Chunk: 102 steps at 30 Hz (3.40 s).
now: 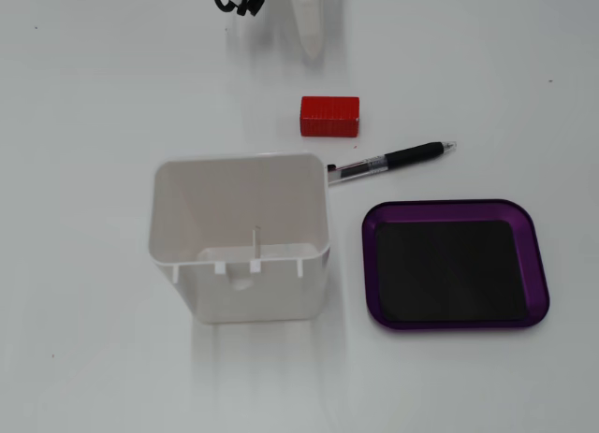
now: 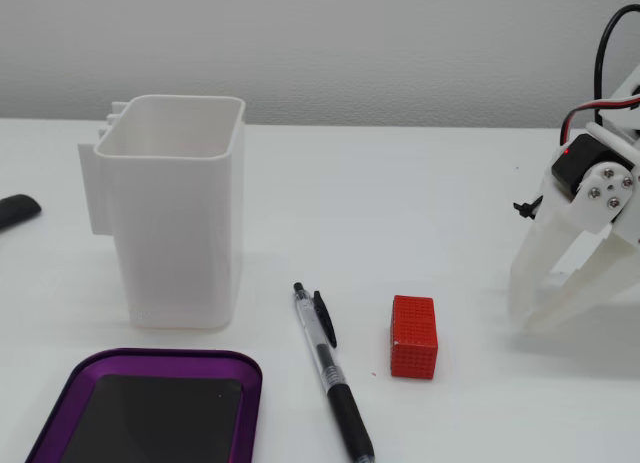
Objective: Pick up the cube and place it in the box.
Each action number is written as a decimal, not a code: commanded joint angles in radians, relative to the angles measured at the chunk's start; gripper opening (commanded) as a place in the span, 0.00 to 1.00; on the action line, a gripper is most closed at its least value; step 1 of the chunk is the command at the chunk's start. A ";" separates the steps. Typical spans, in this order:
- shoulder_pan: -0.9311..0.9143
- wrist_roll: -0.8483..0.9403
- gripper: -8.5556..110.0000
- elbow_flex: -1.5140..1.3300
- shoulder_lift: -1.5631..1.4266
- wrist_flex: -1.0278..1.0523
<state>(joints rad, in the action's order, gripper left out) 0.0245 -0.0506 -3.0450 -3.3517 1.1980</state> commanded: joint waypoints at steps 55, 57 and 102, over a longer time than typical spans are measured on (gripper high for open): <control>0.011 -0.218 0.25 1.149 1.428 -0.066; 0.012 -0.213 0.27 1.143 1.430 -0.067; 0.107 -0.206 0.07 0.885 1.694 -0.373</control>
<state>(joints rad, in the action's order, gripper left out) 0.1304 -0.2623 -2.1706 -1.6690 0.8330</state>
